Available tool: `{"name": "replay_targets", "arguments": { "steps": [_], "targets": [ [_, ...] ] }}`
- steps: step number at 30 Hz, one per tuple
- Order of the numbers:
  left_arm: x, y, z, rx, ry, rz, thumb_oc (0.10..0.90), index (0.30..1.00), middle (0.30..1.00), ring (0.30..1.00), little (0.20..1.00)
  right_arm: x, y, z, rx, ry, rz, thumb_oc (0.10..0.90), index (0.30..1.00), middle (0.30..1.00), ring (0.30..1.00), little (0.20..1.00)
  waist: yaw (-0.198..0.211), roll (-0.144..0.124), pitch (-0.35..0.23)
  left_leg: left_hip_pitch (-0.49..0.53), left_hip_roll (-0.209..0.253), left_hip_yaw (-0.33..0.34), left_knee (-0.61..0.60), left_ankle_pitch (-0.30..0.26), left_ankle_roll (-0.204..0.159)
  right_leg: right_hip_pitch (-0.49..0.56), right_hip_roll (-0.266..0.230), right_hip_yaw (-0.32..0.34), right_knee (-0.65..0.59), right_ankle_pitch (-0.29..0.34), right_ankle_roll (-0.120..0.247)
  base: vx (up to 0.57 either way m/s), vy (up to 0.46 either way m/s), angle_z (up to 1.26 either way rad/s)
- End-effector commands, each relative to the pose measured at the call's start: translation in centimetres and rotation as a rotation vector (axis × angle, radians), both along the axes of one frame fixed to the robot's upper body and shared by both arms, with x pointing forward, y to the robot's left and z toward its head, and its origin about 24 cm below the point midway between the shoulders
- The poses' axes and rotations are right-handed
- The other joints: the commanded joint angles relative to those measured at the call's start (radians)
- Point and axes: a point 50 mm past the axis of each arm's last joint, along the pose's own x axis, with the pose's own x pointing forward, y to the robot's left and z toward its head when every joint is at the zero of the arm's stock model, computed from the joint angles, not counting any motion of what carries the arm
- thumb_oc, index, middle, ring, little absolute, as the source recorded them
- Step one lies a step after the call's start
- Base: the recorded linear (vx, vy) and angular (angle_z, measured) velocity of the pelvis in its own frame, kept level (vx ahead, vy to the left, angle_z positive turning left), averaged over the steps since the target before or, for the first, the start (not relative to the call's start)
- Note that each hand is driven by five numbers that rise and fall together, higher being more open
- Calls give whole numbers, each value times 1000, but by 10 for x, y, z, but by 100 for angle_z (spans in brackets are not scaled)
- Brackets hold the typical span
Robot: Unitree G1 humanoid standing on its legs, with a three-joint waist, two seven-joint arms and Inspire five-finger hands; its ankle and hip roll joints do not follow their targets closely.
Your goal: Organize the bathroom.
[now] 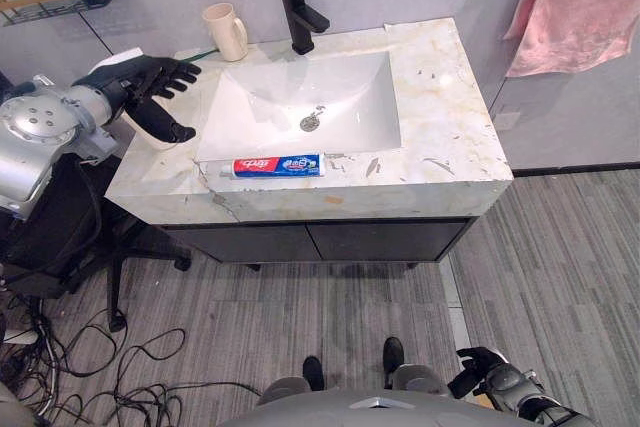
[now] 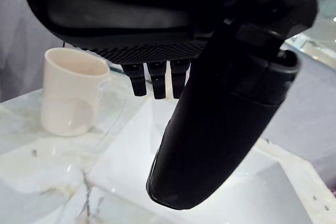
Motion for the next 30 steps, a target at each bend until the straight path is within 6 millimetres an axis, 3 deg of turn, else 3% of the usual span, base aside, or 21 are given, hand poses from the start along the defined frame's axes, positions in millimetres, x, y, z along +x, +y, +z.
{"name": "replay_targets", "arguments": {
  "steps": [1, 3, 8, 14, 25, 30],
  "targets": [
    [-5, 9, 54, 65, -148, 2, 800, 900, 900, 900, 900, 7, -11, 6, -35, -11, -3, 800, 900, 900, 900, 900, -11, -15, -18, -69, 34, 72, 183, -60, 17, -35, -59, 74, 112, -169, 84, -12, 35, -3],
    [1, 4, 29, 7, -26, -30, 800, 900, 900, 900, 900, 5, -17, 7, -55, 7, -29, 800, 900, 900, 900, 900, -25, -1, -14, -70, 29, 84, 191, -50, 15, -39, -61, 86, 108, -164, 80, -22, 59, -2],
    [2, 3, 24, 6, -15, -26, 800, 900, 900, 900, 900, 5, -19, 8, -62, 7, -30, 800, 900, 900, 900, 900, -28, 3, -13, -72, 29, 86, 192, -48, 15, -41, -62, 88, 107, -164, 80, -3, 5, -1],
    [2, -13, 5, -8, 4, -54, 800, 900, 900, 900, 900, 3, -22, 8, -76, 12, -24, 800, 900, 900, 900, 900, -39, 9, -16, -69, 26, 101, 186, -53, 16, -44, -64, 96, 103, -165, 78, 5, 16, -2],
    [1, -24, 14, -11, -40, -50, 800, 900, 900, 900, 900, 1, -25, 9, -83, -2, -8, 800, 900, 900, 900, 900, -54, 6, -4, -78, 31, 118, 179, -51, 17, -72, -66, 109, 111, -165, 79, -1, 7, -3],
    [3, -21, 13, 46, -11, -15, 800, 900, 900, 900, 900, 2, -30, 12, -92, -18, -9, 800, 900, 900, 900, 900, -64, 18, 15, -90, 34, 114, 196, -31, 11, -81, -65, 109, 124, -172, 74, -7, 12, -4]
  ]
}}
